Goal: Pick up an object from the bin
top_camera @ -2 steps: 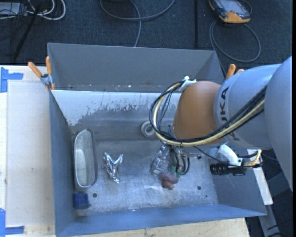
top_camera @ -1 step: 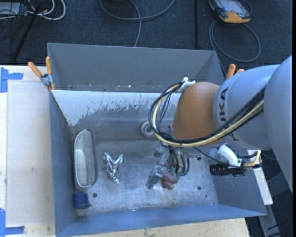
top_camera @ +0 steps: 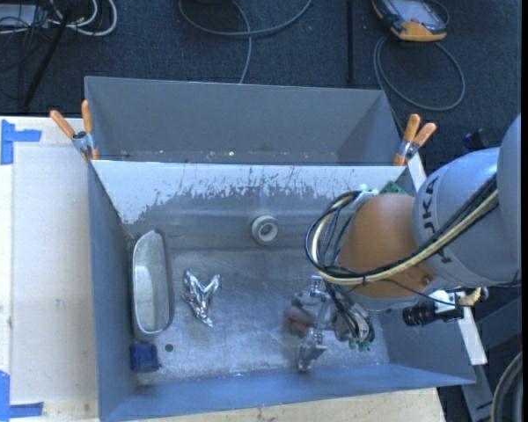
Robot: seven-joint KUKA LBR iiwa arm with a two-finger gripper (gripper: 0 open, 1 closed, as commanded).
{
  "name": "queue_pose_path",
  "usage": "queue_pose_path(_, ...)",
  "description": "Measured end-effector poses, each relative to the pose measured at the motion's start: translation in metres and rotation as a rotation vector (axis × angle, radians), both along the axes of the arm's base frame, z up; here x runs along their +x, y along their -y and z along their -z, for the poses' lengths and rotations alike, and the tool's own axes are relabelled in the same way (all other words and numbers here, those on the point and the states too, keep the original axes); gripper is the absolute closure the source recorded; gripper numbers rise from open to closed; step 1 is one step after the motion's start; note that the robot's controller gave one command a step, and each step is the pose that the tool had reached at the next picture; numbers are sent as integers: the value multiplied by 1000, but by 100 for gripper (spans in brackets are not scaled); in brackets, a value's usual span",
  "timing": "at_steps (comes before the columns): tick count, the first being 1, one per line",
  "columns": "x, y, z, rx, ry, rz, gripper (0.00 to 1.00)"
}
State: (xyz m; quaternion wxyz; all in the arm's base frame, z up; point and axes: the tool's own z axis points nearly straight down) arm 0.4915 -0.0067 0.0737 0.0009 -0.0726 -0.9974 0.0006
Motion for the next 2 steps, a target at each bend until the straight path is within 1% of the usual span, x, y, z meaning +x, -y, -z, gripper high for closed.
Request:
queue_pose_path(1,3,-1,-3,1,9,-2,100)
queue_pose_path(2,34,14,-185,0,10,-234,100)
